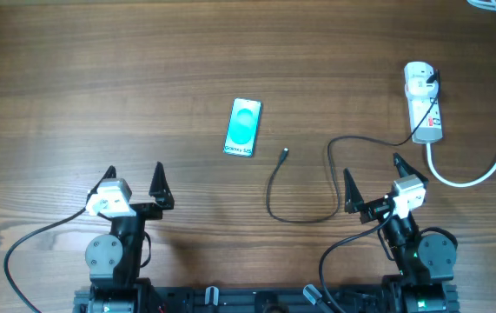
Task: Plug charger to phone and switch on socket
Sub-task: 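Move the left gripper forward toward the light-blue phone, then lower the left gripper over the phone, aligning with its short edge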
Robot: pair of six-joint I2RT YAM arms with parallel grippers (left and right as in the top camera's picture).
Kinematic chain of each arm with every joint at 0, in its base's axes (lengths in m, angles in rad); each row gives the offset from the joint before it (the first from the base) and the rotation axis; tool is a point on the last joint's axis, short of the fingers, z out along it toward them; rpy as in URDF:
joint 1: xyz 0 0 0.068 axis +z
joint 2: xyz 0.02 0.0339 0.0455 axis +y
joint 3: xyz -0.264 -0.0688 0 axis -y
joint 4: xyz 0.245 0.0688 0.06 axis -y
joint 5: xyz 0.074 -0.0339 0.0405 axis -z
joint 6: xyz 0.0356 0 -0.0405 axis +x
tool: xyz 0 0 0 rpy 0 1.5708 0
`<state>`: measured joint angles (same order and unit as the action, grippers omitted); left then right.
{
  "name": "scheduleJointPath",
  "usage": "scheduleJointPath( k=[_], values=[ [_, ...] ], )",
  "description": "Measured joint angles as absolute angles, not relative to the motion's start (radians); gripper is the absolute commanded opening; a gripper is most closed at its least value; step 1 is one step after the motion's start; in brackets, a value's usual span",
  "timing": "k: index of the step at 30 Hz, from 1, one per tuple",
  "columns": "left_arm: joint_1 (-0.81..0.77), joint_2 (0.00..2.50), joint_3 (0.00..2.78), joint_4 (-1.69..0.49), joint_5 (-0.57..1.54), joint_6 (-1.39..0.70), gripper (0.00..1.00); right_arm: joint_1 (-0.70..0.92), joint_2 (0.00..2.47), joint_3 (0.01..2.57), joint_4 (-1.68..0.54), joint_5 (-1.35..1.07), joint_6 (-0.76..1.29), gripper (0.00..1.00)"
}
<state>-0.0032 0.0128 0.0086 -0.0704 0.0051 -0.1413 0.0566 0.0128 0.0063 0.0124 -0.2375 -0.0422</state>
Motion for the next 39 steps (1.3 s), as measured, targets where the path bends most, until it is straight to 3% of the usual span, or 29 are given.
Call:
scheduleJointPath(
  k=[5, 9, 14, 17, 21, 25, 32, 35, 39],
  values=[
    [-0.003, 0.013, 0.009, -0.062, 0.075, -0.239, 1.00, 0.057, 0.013, 0.006, 0.012, -0.238, -0.042, 1.00],
    [-0.003, 0.013, 0.007, -0.025, 0.265, -0.435, 1.00, 0.057, 0.013, 0.006, 0.012, -0.238, -0.042, 1.00],
    [-0.003, 0.013, 0.006, 0.254, 0.473, -0.557, 1.00, 0.057, 0.013, 0.006, 0.013, -0.238, -0.042, 1.00],
    [-0.003, 0.012, 0.022, 0.405, 0.490, -0.619, 1.00, 0.057, 0.013, 0.006, 0.012, -0.238, -0.042, 1.00],
    [-0.003, 0.029, 0.122, 0.362, 0.439, -0.659, 1.00, 0.057, 0.013, 0.006, 0.013, -0.238, -0.042, 1.00],
    [-0.003, 0.182, 0.410, 0.016, 0.416, -0.622, 1.00, 0.057, 0.013, 0.006, 0.012, -0.238, -0.042, 1.00],
    [-0.005, 0.907, 1.259, -0.986, 0.419, -0.364, 1.00, 0.057, 0.012, 0.006, 0.011, -0.235, -0.042, 1.00],
    [-0.013, 1.151, 1.483, -1.206, 0.466, -0.341, 1.00, 0.057, 0.012, 0.006, 0.013, -0.235, -0.042, 1.00],
    [-0.031, 1.329, 1.528, -1.254, 0.574, -0.342, 1.00, 0.057, 0.012, 0.006, 0.012, -0.235, -0.042, 1.00]
  ],
)
